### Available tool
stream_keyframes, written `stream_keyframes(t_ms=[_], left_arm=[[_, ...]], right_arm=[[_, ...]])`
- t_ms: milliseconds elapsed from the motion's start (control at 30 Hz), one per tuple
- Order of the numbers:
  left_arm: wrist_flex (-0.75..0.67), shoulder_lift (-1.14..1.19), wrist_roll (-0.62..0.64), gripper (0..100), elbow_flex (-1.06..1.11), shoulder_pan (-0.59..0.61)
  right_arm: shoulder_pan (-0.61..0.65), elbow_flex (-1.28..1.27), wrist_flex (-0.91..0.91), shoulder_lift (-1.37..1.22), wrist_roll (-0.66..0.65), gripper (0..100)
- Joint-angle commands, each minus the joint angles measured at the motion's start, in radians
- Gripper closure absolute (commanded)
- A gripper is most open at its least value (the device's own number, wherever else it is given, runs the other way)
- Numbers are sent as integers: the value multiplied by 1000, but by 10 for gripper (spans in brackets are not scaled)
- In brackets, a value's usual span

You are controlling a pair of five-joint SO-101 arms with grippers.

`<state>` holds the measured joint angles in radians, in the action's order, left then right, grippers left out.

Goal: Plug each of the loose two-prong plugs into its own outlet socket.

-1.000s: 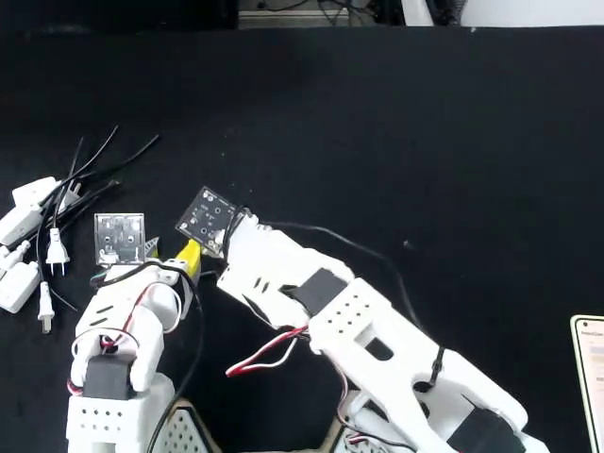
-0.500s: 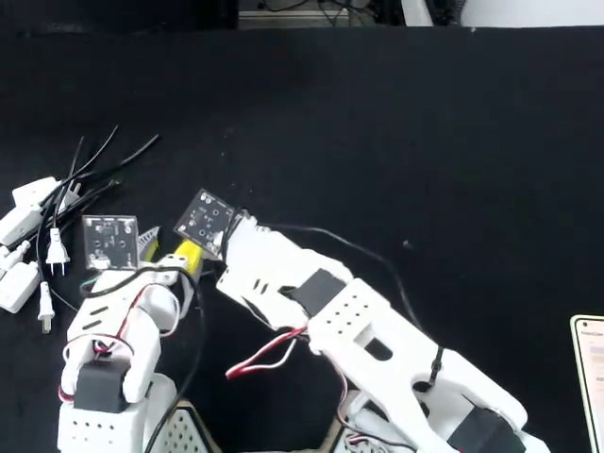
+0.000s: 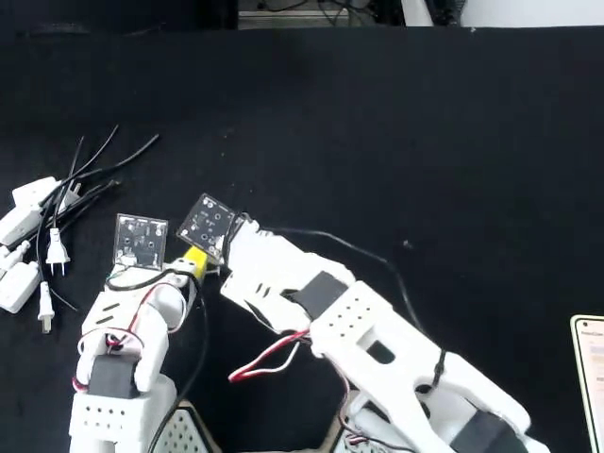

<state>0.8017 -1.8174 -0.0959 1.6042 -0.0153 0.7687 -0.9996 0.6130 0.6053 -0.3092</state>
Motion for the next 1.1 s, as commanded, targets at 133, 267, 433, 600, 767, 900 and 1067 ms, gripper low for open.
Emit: stream_keyframes(t_ms=[133,267,433,600,767,900,1067], left_arm=[[-17,6,-3,794,-8,5],[-17,6,-3,795,-8,5],[-15,6,-3,795,-7,5],[-15,6,-3,796,7,13],[-15,6,-3,797,-10,31],[-15,6,-2,797,-38,88],[-14,6,-2,798,-33,101]], right_arm=[[21,-21,2,131,35,988],[21,-21,3,133,35,988],[20,-21,5,133,37,988],[15,-12,5,133,37,988],[14,-13,5,131,37,988],[-11,-12,5,127,37,988],[-78,67,52,28,37,988]])
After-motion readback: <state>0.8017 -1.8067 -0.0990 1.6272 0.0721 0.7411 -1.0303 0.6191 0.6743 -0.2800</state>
